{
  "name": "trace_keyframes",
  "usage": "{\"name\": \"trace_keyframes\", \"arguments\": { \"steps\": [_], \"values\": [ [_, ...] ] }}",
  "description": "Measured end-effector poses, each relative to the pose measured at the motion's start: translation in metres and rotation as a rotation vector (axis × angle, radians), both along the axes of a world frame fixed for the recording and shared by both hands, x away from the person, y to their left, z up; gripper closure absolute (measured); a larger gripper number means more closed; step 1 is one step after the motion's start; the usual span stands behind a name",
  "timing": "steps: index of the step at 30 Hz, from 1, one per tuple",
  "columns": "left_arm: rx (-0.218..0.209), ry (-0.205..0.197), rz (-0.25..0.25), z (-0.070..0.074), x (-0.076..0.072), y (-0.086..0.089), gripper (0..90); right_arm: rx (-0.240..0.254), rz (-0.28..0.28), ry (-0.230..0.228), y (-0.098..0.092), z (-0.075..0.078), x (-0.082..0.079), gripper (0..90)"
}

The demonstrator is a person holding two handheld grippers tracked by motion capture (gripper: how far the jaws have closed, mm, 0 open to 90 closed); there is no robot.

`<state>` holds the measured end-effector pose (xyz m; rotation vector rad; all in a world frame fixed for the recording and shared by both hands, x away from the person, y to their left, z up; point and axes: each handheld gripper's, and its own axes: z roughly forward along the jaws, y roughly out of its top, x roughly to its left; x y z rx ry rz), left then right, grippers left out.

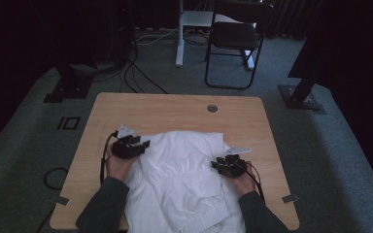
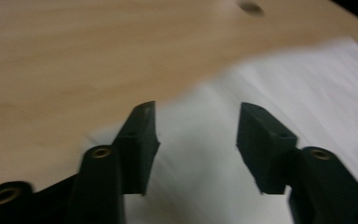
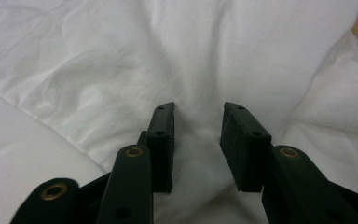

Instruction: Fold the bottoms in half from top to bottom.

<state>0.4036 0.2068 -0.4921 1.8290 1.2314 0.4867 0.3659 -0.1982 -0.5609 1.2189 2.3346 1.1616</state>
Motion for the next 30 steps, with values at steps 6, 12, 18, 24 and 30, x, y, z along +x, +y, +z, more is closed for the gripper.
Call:
{"name": "trace_keyframes", "arguments": {
  "steps": [6, 12, 18, 24, 30],
  "values": [
    [0.077, 0.12, 0.072, -0.023, 0.051, 0.005, 26.0, 0.021, 0.005, 0.004, -0.002, -0.001, 0.001, 64.7],
    [0.092, 0.208, 0.083, -0.051, 0.057, 0.014, 25.0, 0.026, 0.003, 0.009, -0.003, -0.001, 0.001, 64.7],
    [0.093, 0.212, 0.011, -0.047, 0.053, 0.015, 66.0, 0.01, -0.005, 0.004, -0.001, 0.0, -0.001, 64.6],
    [0.022, 0.185, 0.007, -0.029, 0.044, 0.018, 49.5, -0.001, -0.013, 0.002, 0.001, 0.0, -0.002, 64.6],
    [-0.054, 0.156, 0.004, -0.021, 0.034, 0.023, 27.0, 0.008, -0.011, 0.022, 0.001, 0.001, 0.0, 63.1]
  ]
}}
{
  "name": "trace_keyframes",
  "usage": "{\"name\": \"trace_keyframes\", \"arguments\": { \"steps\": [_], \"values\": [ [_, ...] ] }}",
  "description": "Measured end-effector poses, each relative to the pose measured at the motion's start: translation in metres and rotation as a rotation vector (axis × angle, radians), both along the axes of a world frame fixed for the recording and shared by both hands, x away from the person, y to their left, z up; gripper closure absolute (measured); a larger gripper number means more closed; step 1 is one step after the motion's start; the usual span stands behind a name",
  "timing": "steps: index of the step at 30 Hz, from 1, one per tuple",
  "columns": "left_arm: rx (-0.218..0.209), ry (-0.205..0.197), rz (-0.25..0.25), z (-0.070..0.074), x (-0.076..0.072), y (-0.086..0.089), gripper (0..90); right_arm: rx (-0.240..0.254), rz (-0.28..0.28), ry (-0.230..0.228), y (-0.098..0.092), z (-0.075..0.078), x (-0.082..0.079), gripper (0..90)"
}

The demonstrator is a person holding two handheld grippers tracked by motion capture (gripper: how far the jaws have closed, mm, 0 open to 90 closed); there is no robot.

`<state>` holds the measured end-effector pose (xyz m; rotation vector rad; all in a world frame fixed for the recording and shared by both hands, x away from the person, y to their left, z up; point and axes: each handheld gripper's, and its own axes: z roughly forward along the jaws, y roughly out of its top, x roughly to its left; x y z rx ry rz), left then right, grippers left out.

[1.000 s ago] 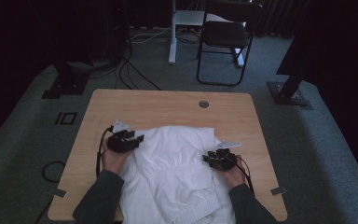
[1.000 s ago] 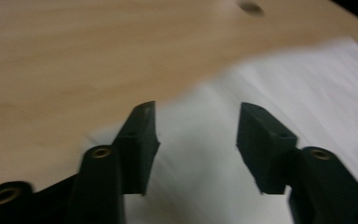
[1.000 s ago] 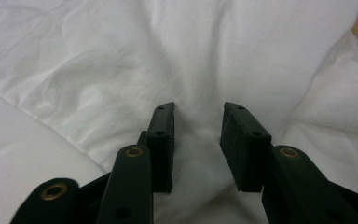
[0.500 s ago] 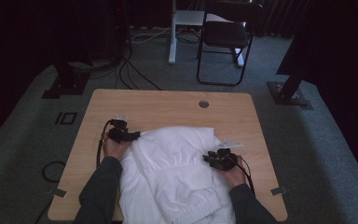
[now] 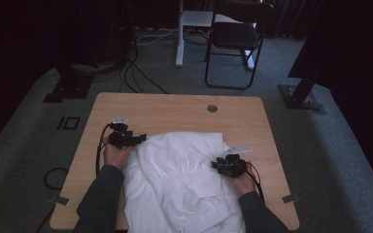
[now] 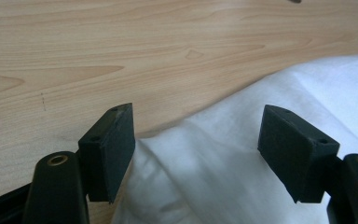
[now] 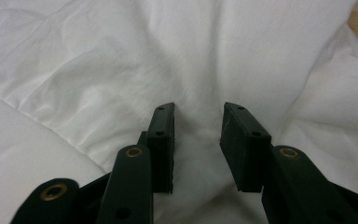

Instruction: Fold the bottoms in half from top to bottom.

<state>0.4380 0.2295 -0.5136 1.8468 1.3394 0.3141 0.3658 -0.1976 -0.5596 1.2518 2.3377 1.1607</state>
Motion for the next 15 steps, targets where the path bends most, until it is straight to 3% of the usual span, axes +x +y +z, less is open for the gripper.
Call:
{"name": "trace_keyframes", "arguments": {
  "steps": [5, 8, 11, 13, 15],
  "values": [
    [0.076, 0.067, -0.01, -0.015, 0.0, -0.002, 21.1, -0.008, 0.021, 0.027, 0.001, 0.005, 0.005, 53.4],
    [0.074, 0.089, 0.002, -0.021, 0.001, 0.001, 20.2, 0.003, -0.024, -0.024, -0.006, 0.019, 0.015, 47.4],
    [0.093, 0.094, 0.002, -0.023, 0.001, 0.0, 20.3, 0.044, -0.093, -0.063, -0.016, 0.039, 0.038, 37.4],
    [0.1, 0.106, -0.009, -0.025, 0.002, -0.002, 21.3, 0.078, -0.121, -0.047, -0.021, 0.047, 0.059, 32.8],
    [0.102, 0.106, -0.02, -0.028, 0.002, -0.004, 22.8, 0.06, -0.13, -0.035, -0.021, 0.049, 0.079, 28.9]
  ]
}}
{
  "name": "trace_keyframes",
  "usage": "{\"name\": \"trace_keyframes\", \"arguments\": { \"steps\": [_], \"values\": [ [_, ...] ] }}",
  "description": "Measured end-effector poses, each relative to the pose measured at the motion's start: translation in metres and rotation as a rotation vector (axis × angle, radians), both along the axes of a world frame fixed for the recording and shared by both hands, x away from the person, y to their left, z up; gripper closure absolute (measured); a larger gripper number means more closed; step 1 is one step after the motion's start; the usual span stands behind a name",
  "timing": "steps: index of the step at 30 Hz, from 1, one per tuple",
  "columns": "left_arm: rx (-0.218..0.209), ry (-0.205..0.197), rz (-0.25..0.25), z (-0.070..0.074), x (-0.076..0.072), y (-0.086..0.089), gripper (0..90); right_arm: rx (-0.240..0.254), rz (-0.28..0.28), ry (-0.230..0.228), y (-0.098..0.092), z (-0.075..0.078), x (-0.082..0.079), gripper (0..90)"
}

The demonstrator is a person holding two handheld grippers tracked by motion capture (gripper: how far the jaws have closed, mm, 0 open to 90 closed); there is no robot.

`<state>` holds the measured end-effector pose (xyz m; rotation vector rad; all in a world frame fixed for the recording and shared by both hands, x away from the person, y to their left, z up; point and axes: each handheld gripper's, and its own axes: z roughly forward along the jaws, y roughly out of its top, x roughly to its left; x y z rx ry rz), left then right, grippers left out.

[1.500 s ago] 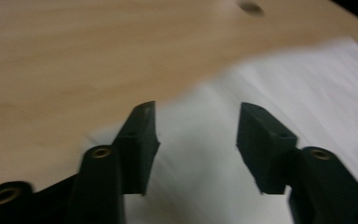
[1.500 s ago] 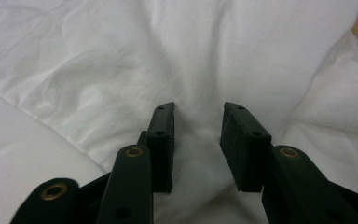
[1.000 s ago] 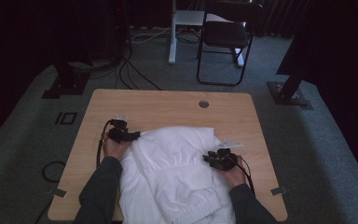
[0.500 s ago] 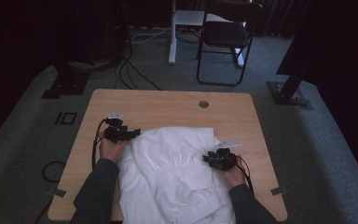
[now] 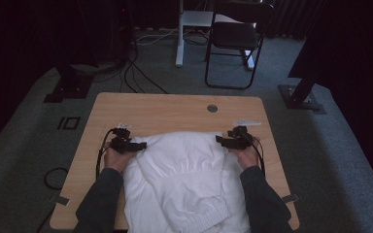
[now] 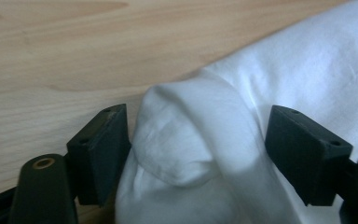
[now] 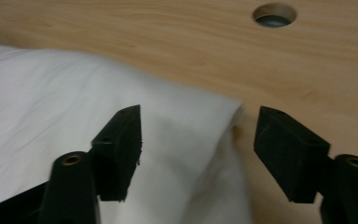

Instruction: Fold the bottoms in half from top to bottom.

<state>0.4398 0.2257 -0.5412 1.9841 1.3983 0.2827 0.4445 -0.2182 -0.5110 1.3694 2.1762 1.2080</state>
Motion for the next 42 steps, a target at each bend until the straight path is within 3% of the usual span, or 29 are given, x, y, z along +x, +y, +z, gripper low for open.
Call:
{"name": "trace_keyframes", "arguments": {
  "steps": [3, 7, 9, 12, 15, 16, 18, 20, 24, 27, 29, 33, 36, 42],
  "values": [
    [-0.006, -0.002, -0.007, 0.0, 0.0, 0.0, 25.3, -0.024, 0.023, 0.042, 0.005, -0.008, 0.024, 28.0],
    [-0.021, 0.005, -0.033, 0.0, -0.001, 0.0, 38.1, -0.044, 0.05, 0.126, 0.013, -0.028, 0.044, 26.4],
    [-0.034, 0.013, -0.056, 0.0, -0.001, -0.001, 52.8, -0.046, 0.038, 0.15, 0.015, -0.037, 0.048, 27.8],
    [-0.018, 0.01, -0.08, 0.0, -0.001, -0.005, 67.1, -0.049, 0.039, 0.139, 0.019, -0.038, 0.048, 34.6],
    [0.004, -0.015, -0.085, 0.001, -0.002, -0.009, 75.6, -0.051, 0.065, 0.142, 0.022, -0.037, 0.048, 64.4],
    [0.007, -0.029, -0.076, 0.001, -0.002, -0.01, 77.0, -0.044, 0.078, 0.164, 0.023, -0.037, 0.048, 71.6],
    [-0.014, -0.053, -0.052, 0.005, -0.001, -0.008, 79.1, -0.081, 0.087, 0.185, 0.025, -0.034, 0.048, 81.3],
    [-0.042, -0.086, -0.026, 0.012, 0.0, -0.006, 80.2, -0.1, 0.076, 0.163, 0.023, -0.028, 0.046, 83.8],
    [-0.063, -0.161, -0.004, 0.037, 0.004, -0.007, 81.1, -0.008, 0.049, 0.099, 0.01, -0.003, 0.046, 84.8],
    [-0.111, -0.217, 0.011, 0.059, 0.008, -0.008, 81.2, -0.005, 0.049, 0.044, 0.005, 0.016, 0.045, 84.9],
    [-0.126, -0.253, 0.012, 0.074, 0.01, -0.008, 81.2, -0.003, 0.064, -0.017, 0.001, 0.032, 0.043, 84.9],
    [-0.177, -0.33, -0.005, 0.101, 0.009, -0.008, 81.1, 0.059, 0.06, -0.123, -0.01, 0.065, 0.037, 84.8],
    [-0.196, -0.345, -0.027, 0.107, 0.003, -0.008, 80.9, 0.042, 0.089, -0.151, -0.013, 0.076, 0.031, 84.6],
    [-0.235, -0.348, -0.077, 0.101, -0.018, -0.001, 80.7, 0.066, 0.136, -0.166, -0.022, 0.07, 0.009, 84.2]
  ]
}}
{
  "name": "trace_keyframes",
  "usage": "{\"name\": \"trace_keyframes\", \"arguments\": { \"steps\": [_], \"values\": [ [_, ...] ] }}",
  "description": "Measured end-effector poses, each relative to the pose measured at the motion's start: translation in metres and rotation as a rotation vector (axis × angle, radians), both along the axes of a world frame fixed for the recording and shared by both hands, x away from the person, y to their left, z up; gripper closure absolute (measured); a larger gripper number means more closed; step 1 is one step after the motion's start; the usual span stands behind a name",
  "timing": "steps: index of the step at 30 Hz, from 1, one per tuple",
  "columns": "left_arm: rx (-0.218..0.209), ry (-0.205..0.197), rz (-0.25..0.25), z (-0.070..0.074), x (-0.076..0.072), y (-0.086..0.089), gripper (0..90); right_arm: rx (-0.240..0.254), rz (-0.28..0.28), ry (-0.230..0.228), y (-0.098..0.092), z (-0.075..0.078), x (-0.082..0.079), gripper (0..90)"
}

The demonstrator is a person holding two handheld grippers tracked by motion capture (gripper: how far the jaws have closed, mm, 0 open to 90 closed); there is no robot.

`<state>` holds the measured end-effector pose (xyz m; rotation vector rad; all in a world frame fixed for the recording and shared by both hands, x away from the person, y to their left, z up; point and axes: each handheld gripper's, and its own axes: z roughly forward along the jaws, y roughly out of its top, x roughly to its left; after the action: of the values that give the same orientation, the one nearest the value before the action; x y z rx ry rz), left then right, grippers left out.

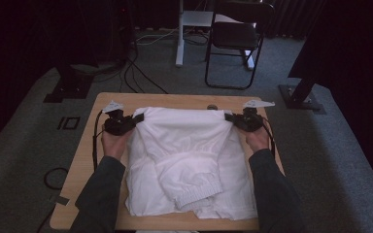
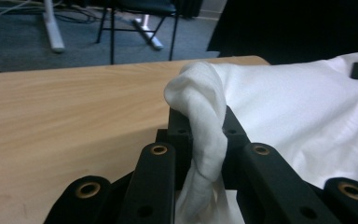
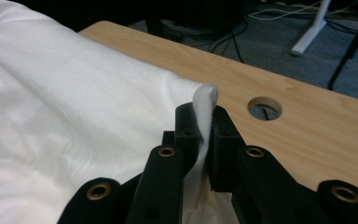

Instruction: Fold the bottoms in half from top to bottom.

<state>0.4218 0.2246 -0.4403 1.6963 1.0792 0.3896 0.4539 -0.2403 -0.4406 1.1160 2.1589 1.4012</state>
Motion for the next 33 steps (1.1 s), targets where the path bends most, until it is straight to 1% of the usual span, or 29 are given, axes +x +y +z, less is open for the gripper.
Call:
{"name": "trace_keyframes", "arguments": {
  "steps": [3, 5, 7, 10, 12, 13, 14, 15, 17, 18, 19, 20, 21, 22, 23, 25, 26, 27, 28, 29, 32, 33],
  "values": [
    [-0.009, -0.012, -0.026, -0.002, -0.016, 0.003, 80.7, 0.015, 0.025, -0.007, -0.003, -0.003, -0.013, 84.2],
    [-0.003, -0.018, -0.04, -0.003, -0.028, 0.004, 80.7, 0.017, 0.039, -0.019, -0.005, -0.004, -0.023, 84.2],
    [-0.006, -0.026, -0.057, -0.004, -0.039, 0.005, 80.6, 0.024, 0.056, -0.025, -0.007, -0.005, -0.034, 84.2],
    [0.013, -0.025, -0.083, -0.01, -0.057, 0.003, 80.5, 0.021, 0.072, -0.029, -0.01, -0.011, -0.052, 84.1],
    [0.05, -0.009, -0.108, -0.018, -0.068, -0.001, 80.3, 0.011, 0.078, -0.018, -0.013, -0.019, -0.064, 84.0],
    [0.05, -0.009, -0.108, -0.018, -0.068, -0.001, 80.2, 0.011, 0.078, -0.018, -0.013, -0.019, -0.064, 84.0],
    [0.076, 0.02, -0.131, -0.028, -0.077, -0.003, 80.2, 0.0, 0.084, -0.008, -0.014, -0.025, -0.069, 83.9],
    [0.092, 0.032, -0.137, -0.033, -0.082, -0.004, 80.0, -0.015, 0.093, 0.021, -0.016, -0.039, -0.079, 83.8],
    [0.115, 0.059, -0.152, -0.043, -0.089, -0.007, 79.9, -0.03, 0.105, 0.058, -0.017, -0.054, -0.089, 83.6],
    [0.135, 0.072, -0.158, -0.048, -0.092, -0.009, 79.9, -0.042, 0.109, 0.071, -0.017, -0.061, -0.093, 83.5],
    [0.151, 0.082, -0.16, -0.053, -0.095, -0.011, 79.9, -0.054, 0.114, 0.085, -0.017, -0.068, -0.097, 83.5],
    [0.161, 0.102, -0.168, -0.058, -0.097, -0.012, 79.9, -0.07, 0.117, 0.096, -0.016, -0.075, -0.1, 83.4],
    [0.18, 0.12, -0.175, -0.064, -0.098, -0.015, 79.9, -0.082, 0.114, 0.104, -0.015, -0.081, -0.103, 83.4],
    [0.206, 0.14, -0.176, -0.07, -0.1, -0.017, 79.9, -0.084, 0.114, 0.117, -0.015, -0.086, -0.105, 83.4],
    [0.226, 0.158, -0.176, -0.075, -0.102, -0.02, 79.9, -0.086, 0.115, 0.13, -0.014, -0.09, -0.107, 83.4],
    [0.245, 0.191, -0.181, -0.086, -0.103, -0.023, 79.9, -0.106, 0.113, 0.142, -0.011, -0.097, -0.109, 83.4],
    [0.27, 0.204, -0.183, -0.091, -0.103, -0.026, 79.9, -0.119, 0.115, 0.147, -0.009, -0.1, -0.11, 83.3],
    [0.287, 0.207, -0.184, -0.094, -0.103, -0.028, 79.9, -0.139, 0.12, 0.152, -0.007, -0.103, -0.11, 83.3],
    [0.299, 0.21, -0.182, -0.098, -0.103, -0.03, 79.9, -0.147, 0.119, 0.16, -0.005, -0.104, -0.11, 83.3],
    [0.305, 0.208, -0.179, -0.099, -0.102, -0.032, 80.0, -0.16, 0.12, 0.17, -0.003, -0.106, -0.11, 83.4],
    [0.304, 0.194, -0.172, -0.102, -0.096, -0.031, 80.0, -0.184, 0.122, 0.192, 0.004, -0.112, -0.108, 83.7],
    [0.304, 0.187, -0.166, -0.103, -0.093, -0.031, 80.0, -0.179, 0.121, 0.196, 0.005, -0.113, -0.107, 83.8]
  ]
}}
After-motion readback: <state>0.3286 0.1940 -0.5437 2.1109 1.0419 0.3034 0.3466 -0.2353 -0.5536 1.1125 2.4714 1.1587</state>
